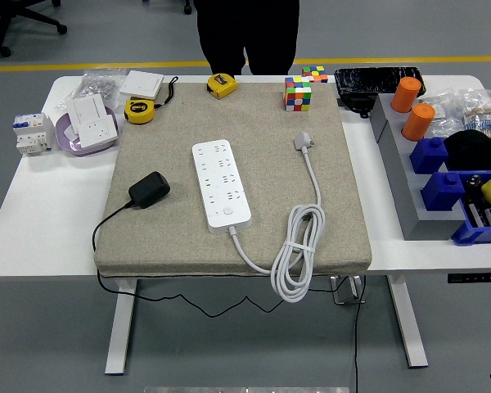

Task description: Pick up the plug,place it near the board,insert it into the board,press the button

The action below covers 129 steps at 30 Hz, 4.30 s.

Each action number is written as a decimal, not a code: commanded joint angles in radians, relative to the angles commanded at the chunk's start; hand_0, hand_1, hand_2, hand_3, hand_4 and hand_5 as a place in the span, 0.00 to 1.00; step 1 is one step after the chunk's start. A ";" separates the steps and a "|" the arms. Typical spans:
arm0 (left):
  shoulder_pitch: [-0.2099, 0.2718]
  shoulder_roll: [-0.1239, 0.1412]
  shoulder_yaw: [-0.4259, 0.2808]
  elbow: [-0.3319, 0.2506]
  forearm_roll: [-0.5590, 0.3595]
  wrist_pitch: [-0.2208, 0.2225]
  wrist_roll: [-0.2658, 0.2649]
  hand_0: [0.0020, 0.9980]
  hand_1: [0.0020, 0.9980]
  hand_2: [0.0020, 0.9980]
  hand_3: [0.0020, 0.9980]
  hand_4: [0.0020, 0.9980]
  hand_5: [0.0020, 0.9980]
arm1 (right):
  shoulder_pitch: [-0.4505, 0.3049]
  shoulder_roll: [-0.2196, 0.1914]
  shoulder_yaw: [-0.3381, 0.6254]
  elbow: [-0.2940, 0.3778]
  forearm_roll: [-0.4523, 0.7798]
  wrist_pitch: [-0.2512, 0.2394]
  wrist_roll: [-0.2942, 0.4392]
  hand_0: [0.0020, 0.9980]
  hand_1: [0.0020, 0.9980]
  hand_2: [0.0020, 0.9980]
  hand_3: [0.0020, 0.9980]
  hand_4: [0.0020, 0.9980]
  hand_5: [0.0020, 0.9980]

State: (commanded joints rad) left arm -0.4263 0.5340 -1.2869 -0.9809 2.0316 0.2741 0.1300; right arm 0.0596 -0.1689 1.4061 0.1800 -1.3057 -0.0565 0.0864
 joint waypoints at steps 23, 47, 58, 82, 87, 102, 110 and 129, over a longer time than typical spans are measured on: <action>-0.046 -0.246 0.108 -0.187 -0.181 -0.269 0.047 0.83 0.94 0.96 0.98 1.00 0.51 | 0.004 0.019 -0.011 0.000 0.005 0.003 0.000 0.96 0.85 0.78 0.79 1.00 1.00; -0.070 -0.329 0.213 -0.046 -0.056 -0.323 0.088 0.88 0.96 0.88 0.89 1.00 0.41 | 0.001 0.017 -0.020 0.000 0.001 0.004 -0.001 0.96 0.84 0.78 0.79 1.00 1.00; -0.066 -0.348 0.230 -0.006 -0.005 -0.220 0.045 0.74 0.78 0.74 0.75 1.00 0.35 | 0.001 0.015 -0.019 0.000 -0.001 0.005 0.001 0.96 0.84 0.78 0.79 1.00 1.00; -0.076 -0.359 0.261 0.040 0.055 -0.172 0.040 0.66 0.66 0.66 0.69 1.00 0.28 | 0.006 0.016 -0.011 0.000 -0.004 0.005 0.001 0.96 0.84 0.78 0.79 1.00 1.00; -0.076 -0.358 0.263 0.044 0.074 -0.169 0.042 0.62 0.62 0.62 0.64 1.00 0.21 | 0.006 0.016 -0.007 0.000 -0.007 0.004 0.000 0.96 0.84 0.78 0.79 1.00 1.00; -0.078 -0.358 0.270 0.050 0.106 -0.173 0.057 0.60 0.61 0.59 0.58 1.00 0.09 | 0.007 0.017 -0.004 0.000 -0.007 0.004 0.001 0.96 0.85 0.78 0.79 1.00 1.00; -0.078 -0.359 0.272 0.053 0.112 -0.169 0.056 0.59 0.58 0.58 0.56 1.00 0.06 | 0.005 0.017 -0.003 0.000 -0.010 0.004 0.000 0.96 0.84 0.78 0.79 1.00 1.00; -0.074 -0.360 0.283 0.061 0.109 -0.166 0.056 0.55 0.51 0.56 0.54 1.00 0.03 | 0.000 0.015 -0.006 0.000 -0.012 0.005 0.001 0.96 0.85 0.78 0.79 1.00 1.00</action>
State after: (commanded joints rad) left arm -0.4999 0.1736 -1.0037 -0.9203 2.1405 0.1085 0.1863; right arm 0.0597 -0.1534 1.3999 0.1800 -1.3176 -0.0512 0.0873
